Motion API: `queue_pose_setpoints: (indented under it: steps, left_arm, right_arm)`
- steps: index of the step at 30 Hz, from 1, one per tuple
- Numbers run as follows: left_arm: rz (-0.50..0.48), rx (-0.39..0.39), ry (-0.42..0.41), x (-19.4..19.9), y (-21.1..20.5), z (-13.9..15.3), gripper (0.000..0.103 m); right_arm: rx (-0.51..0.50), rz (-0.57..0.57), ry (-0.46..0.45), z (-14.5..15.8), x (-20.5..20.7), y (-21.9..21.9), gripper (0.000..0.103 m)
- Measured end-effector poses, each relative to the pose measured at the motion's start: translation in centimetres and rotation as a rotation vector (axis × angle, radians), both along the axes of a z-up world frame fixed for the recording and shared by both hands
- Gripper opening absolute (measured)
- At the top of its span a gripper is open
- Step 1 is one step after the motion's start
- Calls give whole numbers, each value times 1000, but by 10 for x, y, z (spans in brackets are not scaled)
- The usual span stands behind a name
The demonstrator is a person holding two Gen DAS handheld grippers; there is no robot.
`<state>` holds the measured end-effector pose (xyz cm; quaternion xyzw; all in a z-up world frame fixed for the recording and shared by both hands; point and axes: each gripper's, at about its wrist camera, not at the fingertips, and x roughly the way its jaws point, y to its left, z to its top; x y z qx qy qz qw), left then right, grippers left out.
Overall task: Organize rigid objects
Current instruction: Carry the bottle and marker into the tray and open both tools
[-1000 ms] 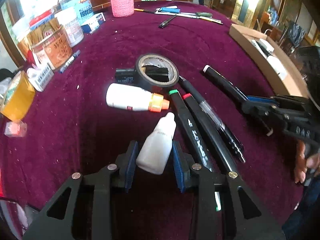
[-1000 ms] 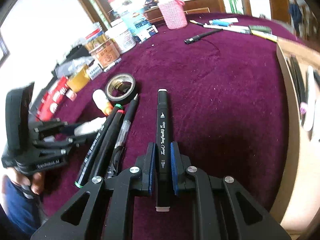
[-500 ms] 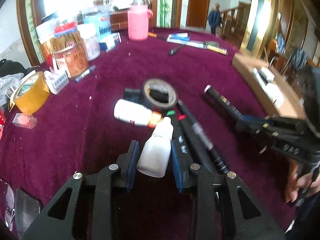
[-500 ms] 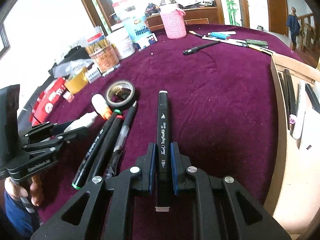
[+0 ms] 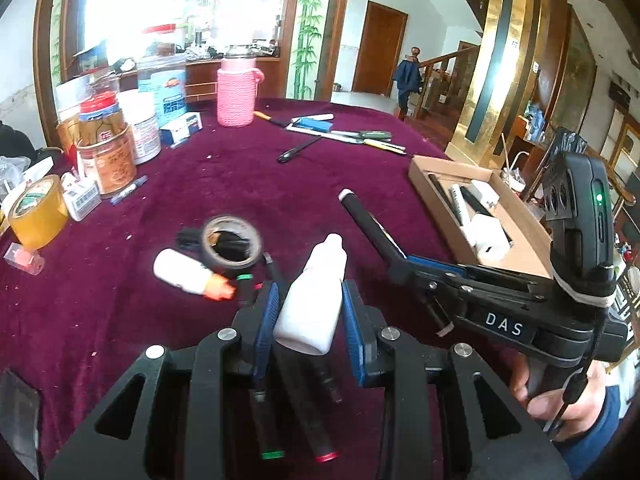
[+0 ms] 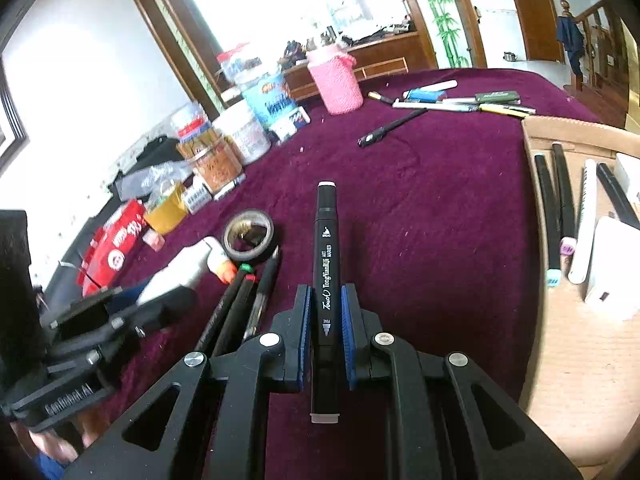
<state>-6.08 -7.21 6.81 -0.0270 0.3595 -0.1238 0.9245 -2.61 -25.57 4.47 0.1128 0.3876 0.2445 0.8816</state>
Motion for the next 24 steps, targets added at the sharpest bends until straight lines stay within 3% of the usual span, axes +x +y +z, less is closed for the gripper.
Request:
queue_pose_setpoints:
  steps: [9,14,24]
  left_arm:
    - [-115,-33,-11,3,-57,24,29]
    - [-202,-71,5,11,-101,33,29]
    - [-303,-74,77,23,-186,14,29]
  right_arm:
    - [94,-114,-28,26,-12,-52,13]
    - [99,-245,-36,33,-26,-111,13]
    - [78,-417,38,12,-31,-186,13]
